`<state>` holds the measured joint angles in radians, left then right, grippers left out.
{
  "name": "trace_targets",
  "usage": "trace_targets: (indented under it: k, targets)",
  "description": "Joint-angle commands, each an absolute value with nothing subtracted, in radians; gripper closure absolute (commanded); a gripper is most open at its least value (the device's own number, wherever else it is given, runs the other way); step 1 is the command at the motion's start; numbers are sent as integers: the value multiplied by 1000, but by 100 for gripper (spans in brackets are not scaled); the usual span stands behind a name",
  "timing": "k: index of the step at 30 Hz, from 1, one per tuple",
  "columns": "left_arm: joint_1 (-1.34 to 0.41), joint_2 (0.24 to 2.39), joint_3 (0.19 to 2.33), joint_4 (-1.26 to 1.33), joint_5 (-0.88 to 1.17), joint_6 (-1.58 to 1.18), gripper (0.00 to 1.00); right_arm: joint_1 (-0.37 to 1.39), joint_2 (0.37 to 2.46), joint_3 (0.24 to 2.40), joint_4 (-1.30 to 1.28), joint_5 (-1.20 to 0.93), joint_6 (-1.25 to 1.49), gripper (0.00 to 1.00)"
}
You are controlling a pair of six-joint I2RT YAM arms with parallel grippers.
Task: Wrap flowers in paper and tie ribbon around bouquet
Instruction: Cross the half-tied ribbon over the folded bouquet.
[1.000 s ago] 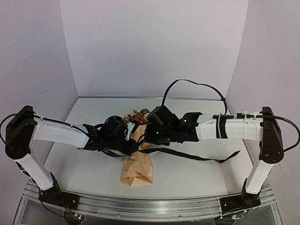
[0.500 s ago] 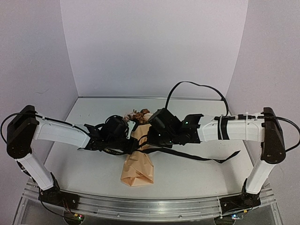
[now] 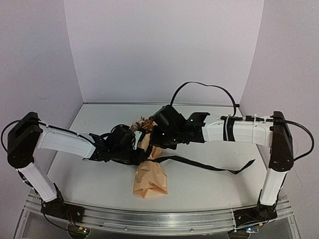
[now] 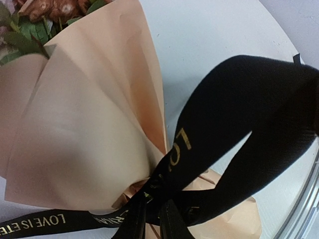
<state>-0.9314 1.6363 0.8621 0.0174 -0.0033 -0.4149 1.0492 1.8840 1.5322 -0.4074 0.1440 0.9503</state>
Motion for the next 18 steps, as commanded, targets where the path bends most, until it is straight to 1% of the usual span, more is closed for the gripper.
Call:
trace_targets:
  k: [1,7,13,16,18]
  targets:
    - [-846,1631,850,108,71,-507,88,1033,1972,1615,-419,91,939,100]
    - [-756,1718,868,173,177,-564,91,1007,2085,1672,-411,47,952,100]
    - [-709,1816,915,128,238,-594,95,982,2163,1716,-412,8,956,100]
    - [-701,1819,908,133,267,-599,96,966,2161,1698,-411,-12,964,100]
    - [-702,1788,890,145,286,-595,95,964,2131,1679,-413,-3,954,100]
